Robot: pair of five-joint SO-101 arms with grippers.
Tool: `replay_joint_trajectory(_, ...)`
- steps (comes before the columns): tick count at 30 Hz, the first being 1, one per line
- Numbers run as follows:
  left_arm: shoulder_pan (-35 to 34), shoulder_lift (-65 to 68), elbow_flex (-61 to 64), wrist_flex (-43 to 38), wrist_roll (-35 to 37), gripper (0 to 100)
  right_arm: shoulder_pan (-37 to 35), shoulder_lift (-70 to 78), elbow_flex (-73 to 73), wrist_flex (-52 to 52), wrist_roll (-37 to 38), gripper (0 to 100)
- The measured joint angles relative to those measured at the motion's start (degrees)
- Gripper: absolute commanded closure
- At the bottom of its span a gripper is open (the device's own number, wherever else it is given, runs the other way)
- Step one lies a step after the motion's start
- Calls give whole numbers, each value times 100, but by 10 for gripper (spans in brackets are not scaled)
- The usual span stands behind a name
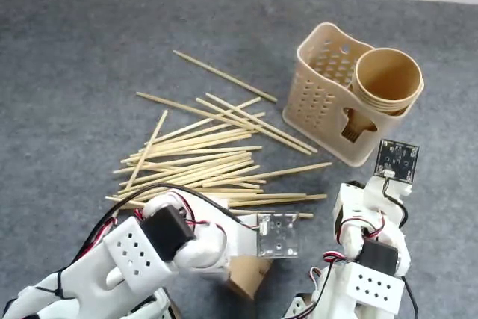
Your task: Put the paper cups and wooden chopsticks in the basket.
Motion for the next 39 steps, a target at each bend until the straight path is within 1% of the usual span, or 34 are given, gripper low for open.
replay_joint_trajectory(6,0,9,176,-721,475,734,0,0,0,0,0,992)
replay_joint_trajectory(10,-9,9,264,-809,510,734,0,0,0,0,0,992)
replay_joint_trajectory(13,-26,9,149,-448,501,734,0,0,0,0,0,992)
replay_joint_trajectory(17,-18,9,-273,360,35,734,0,0,0,0,0,992)
replay_joint_trajectory(19,-18,9,-466,651,0,734,0,0,0,0,0,992)
replay_joint_trajectory(21,-26,9,-545,818,-35,734,0,0,0,0,0,992)
replay_joint_trajectory(24,-18,9,-501,844,-35,734,0,0,0,0,0,992)
replay_joint_trajectory(26,-18,9,-246,633,-44,734,0,0,0,0,0,992)
replay_joint_trajectory(31,-158,9,677,-378,-53,734,0,0,0,0,0,992)
replay_joint_trajectory(34,-167,9,721,-589,-44,739,0,0,0,0,0,992)
replay_joint_trajectory(37,-167,9,721,-730,-53,779,0,0,0,0,0,992)
replay_joint_trajectory(39,-167,9,721,-897,123,790,0,0,0,0,0,992)
